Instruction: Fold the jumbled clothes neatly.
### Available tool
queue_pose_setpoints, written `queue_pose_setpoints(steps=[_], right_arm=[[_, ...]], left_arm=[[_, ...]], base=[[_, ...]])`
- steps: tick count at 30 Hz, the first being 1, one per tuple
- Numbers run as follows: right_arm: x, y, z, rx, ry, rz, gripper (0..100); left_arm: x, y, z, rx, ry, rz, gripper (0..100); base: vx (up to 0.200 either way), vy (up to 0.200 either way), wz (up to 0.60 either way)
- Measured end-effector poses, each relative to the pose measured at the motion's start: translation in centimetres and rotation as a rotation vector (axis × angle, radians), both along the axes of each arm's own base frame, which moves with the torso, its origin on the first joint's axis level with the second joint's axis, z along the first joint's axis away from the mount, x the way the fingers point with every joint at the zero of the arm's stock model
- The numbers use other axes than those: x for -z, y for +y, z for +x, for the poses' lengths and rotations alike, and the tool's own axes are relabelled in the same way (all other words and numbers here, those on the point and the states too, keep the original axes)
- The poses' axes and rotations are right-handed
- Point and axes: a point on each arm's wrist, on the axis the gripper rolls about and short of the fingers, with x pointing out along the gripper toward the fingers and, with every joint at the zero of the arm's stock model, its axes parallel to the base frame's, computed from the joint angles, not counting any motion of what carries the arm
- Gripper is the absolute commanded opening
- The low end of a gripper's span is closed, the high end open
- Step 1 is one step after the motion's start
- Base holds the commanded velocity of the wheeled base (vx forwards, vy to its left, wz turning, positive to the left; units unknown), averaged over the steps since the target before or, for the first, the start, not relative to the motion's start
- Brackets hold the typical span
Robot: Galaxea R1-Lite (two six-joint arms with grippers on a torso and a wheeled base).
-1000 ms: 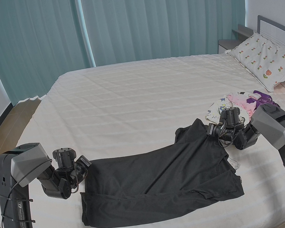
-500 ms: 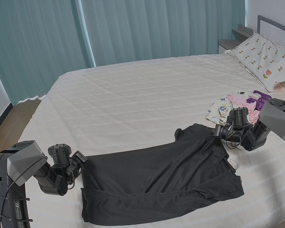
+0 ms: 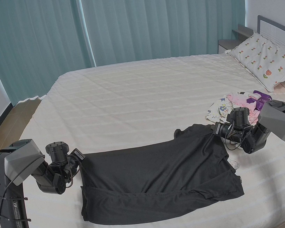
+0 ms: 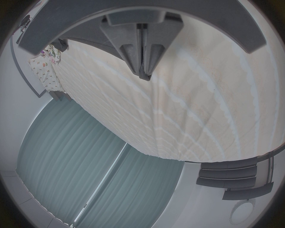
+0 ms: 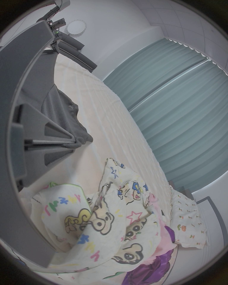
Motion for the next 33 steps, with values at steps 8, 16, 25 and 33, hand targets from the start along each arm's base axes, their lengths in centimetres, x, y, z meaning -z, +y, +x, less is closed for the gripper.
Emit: queue_pose_setpoints(steps=[8, 16, 25, 33], right_arm=[[0.4, -0.4, -0.1, 0.019, -0.007, -0.003, 0], [0.0, -0.4, 0.0, 0.033, -0.062, 0.032, 0], [0.4, -0.6, -1.4, 0.032, -0.025, 0.045, 0], [-0.8, -0.8, -3.6, 0.015, -0.002, 0.063, 0]], left_arm=[[-0.3, 0.3, 0.1, -0.007, -0.017, 0.000, 0], [-0.5, 0.8, 0.0, -0.019, -0.019, 0.002, 0], [-0.4, 1.1, -0.7, -0.013, 0.006, 0.029, 0], [-1.3, 1.4, -2.3, 0.001, 0.009, 0.064, 0]], base=[[0.000, 0.000, 0.00], [0.000, 0.000, 0.00], [0.000, 0.000, 0.00], [0.000, 0.000, 0.00]])
